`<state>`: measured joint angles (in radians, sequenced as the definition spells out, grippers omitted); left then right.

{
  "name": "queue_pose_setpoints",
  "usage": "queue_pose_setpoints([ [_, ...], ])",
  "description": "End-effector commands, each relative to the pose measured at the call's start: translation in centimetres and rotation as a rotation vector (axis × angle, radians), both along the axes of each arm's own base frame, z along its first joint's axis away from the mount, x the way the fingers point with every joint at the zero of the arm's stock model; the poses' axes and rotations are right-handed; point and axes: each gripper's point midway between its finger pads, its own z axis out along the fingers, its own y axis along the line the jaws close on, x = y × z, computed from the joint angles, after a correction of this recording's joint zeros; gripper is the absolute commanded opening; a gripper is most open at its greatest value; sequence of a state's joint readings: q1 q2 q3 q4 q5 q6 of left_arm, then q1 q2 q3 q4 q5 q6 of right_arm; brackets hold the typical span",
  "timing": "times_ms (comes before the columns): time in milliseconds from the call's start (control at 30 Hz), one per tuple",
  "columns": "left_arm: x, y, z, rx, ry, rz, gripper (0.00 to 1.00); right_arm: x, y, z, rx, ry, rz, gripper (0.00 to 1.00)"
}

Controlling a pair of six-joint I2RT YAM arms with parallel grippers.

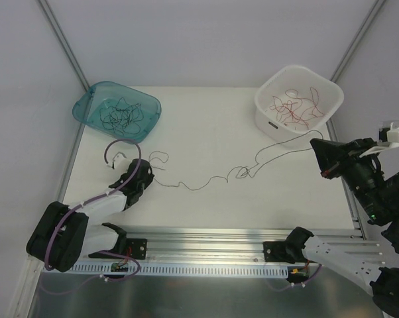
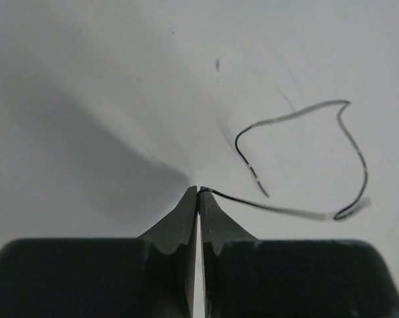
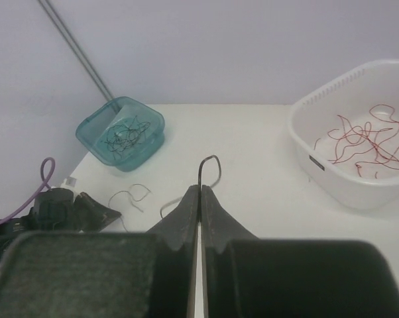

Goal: Untangle the cables

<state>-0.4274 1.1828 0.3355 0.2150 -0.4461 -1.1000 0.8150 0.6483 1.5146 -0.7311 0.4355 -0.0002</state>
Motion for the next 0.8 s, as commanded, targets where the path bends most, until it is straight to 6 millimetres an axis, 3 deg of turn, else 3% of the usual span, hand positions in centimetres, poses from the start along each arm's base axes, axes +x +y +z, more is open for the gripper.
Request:
queue_pose_setpoints([
  [0,-1.6,1.7,-1.6,0.054,0.093,-0.003,0.00,-0.4,-2.6,0.4,-0.013,-0.027,-0.086,0.00],
  [233,-1.9,2.7,-2.3,0.081,0.170,-0.009,0.00,-0.5,-2.8,-0.2,-0.050,0.001,-0.089,0.01],
  [400,-2.5,4.5,-2.7,0.041,0.203,0.056,0.00,-2.0,-6.3,1.4,-0.037,-0.048,-0.169,0.01],
  [567,-2.4,6.9,-0.9,0.106,0.161,0.101,0.00,-3.5,-10.2,1.1,-0.078,-0.030,-0.266,0.01],
  [767,-3.6,10.9,-0.5,0.166,0.222,0.204,0.00,-3.9,-11.3,0.0,-0.124,0.002,-0.281,0.01],
])
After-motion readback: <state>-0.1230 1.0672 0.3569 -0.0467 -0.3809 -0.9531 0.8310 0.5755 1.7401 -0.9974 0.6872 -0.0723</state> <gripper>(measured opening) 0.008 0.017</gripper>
